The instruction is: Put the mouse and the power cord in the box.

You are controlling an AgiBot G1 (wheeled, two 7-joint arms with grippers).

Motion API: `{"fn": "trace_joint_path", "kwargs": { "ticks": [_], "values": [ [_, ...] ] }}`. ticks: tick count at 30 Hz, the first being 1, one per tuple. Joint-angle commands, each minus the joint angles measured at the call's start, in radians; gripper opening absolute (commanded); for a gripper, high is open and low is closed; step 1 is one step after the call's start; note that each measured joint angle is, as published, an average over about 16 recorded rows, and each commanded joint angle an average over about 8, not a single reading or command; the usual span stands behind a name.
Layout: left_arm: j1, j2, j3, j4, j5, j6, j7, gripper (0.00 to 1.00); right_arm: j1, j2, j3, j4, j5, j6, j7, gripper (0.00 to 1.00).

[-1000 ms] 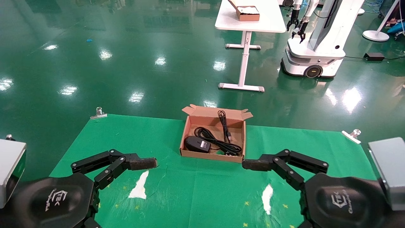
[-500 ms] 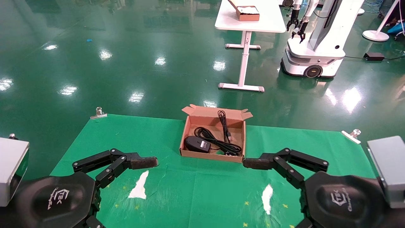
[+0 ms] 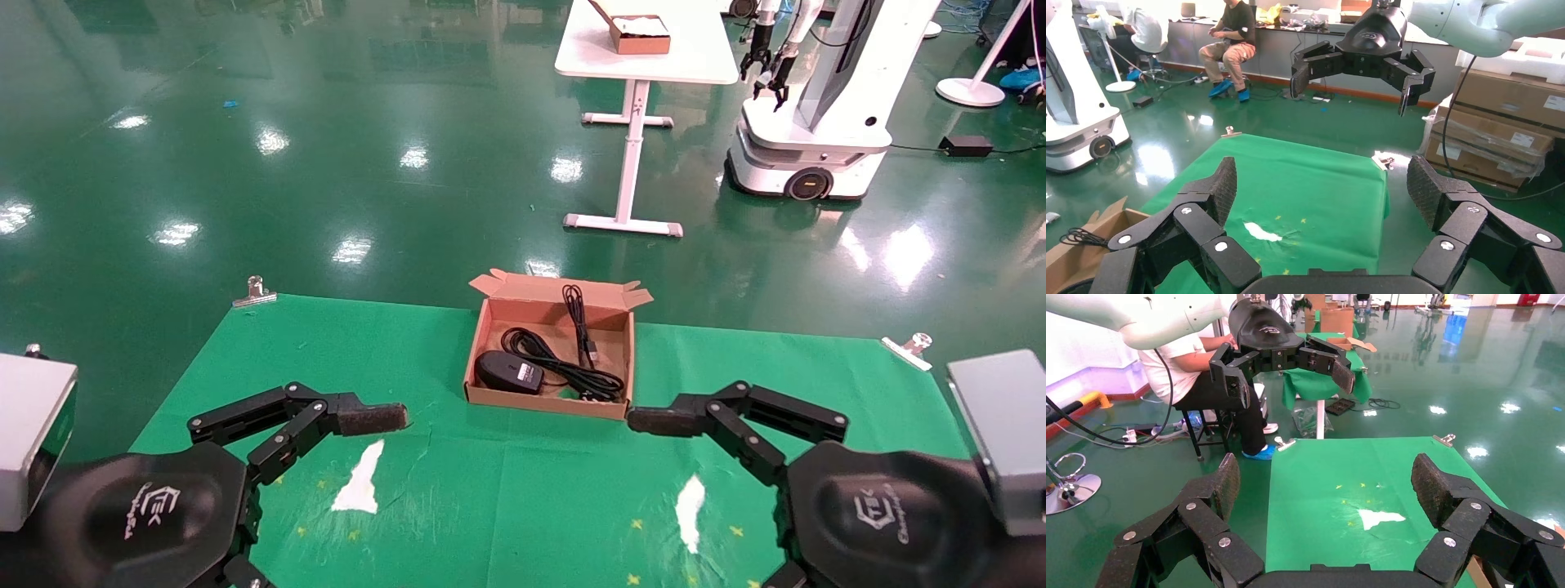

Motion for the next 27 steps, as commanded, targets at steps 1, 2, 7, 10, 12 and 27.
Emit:
{"fn": "trace_joint_path", "kwargs": {
  "ticks": [1,2,7,10,12,27],
  "values": [
    [0.0,0.0,0.0,0.0,0.0,0.0,0.0,1.0,0.0,0.0,0.0,0.0,0.0,0.0,0.0,1.0],
    [0.0,0.0,0.0,0.0,0.0,0.0,0.0,1.0,0.0,0.0,0.0,0.0,0.0,0.0,0.0,1.0],
    [0.0,0.0,0.001,0.001,0.0,0.0,0.0,1.0,0.001,0.0,-0.001,-0.001,-0.001,0.0,0.0,1.0],
    [-0.001,0.001,0.001,0.001,0.001,-0.001,0.0,1.0,0.001,0.0,-0.001,-0.001,-0.001,0.0,-0.001,1.0],
    [-0.001,0.001,0.001,0.001,0.001,-0.001,0.0,1.0,0.001,0.0,-0.001,-0.001,-0.001,0.0,-0.001,1.0],
    [-0.001,0.001,0.001,0.001,0.001,-0.001,0.0,1.0,0.002,0.0,-0.001,-0.001,-0.001,0.0,-0.001,1.0]
  ]
}}
